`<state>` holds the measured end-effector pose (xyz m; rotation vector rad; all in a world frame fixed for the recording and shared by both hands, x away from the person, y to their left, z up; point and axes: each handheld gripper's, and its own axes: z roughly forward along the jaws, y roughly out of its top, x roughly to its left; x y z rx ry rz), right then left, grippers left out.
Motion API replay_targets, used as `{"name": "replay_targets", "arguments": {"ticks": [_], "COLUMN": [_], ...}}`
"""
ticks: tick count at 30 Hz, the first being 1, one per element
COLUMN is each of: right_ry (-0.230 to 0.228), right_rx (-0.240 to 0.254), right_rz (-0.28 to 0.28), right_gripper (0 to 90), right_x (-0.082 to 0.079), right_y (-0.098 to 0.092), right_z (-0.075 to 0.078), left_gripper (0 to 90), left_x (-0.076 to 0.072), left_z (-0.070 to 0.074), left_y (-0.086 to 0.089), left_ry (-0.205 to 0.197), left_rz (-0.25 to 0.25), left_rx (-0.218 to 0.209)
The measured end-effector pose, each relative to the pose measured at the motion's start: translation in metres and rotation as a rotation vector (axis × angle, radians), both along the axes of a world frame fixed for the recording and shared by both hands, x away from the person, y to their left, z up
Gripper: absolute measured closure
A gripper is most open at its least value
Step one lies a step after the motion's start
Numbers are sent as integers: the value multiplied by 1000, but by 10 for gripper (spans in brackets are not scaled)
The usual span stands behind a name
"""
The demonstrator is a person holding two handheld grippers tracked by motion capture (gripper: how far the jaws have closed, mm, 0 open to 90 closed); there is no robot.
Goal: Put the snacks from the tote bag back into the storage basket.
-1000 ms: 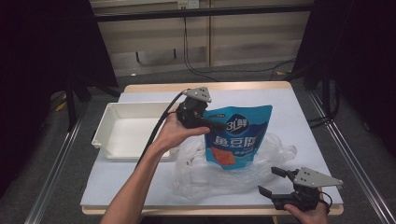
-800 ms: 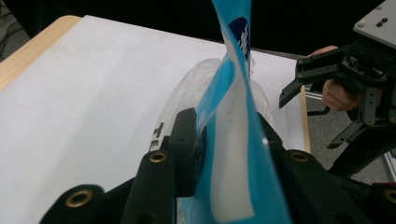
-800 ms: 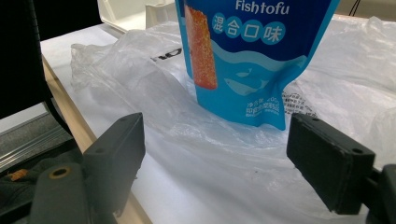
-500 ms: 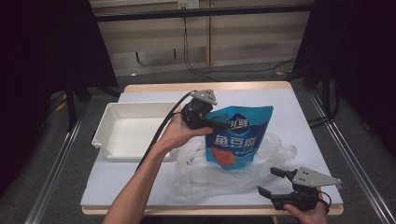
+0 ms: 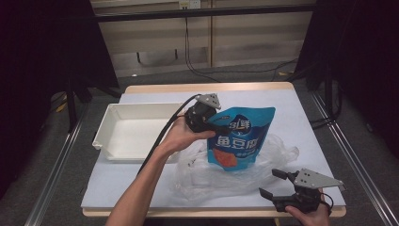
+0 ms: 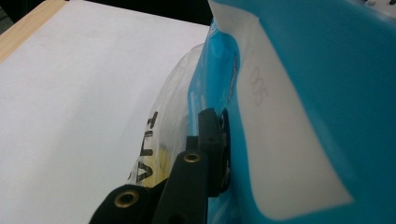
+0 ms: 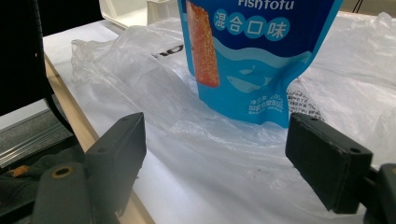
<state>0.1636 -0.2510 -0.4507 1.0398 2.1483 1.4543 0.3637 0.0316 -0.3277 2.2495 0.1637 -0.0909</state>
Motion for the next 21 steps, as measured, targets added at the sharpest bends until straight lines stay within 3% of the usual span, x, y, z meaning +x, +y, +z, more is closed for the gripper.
{"name": "replay_targets", "arguments": {"ticks": [7, 21], "right_ry": [0, -11], "right_rx": [-2, 1], "right_rz": [-3, -6], "right_gripper": [206, 200], "right_x": [0, 0], "right_y": [0, -1], "right_z": [0, 0], "left_gripper": [898, 900], "left_x": [0, -1], "left_z": [1, 6], "left_y": [0, -10], "left_ry": [-30, -26], "left_rz": [-9, 0], "left_rx": [8, 2]}}
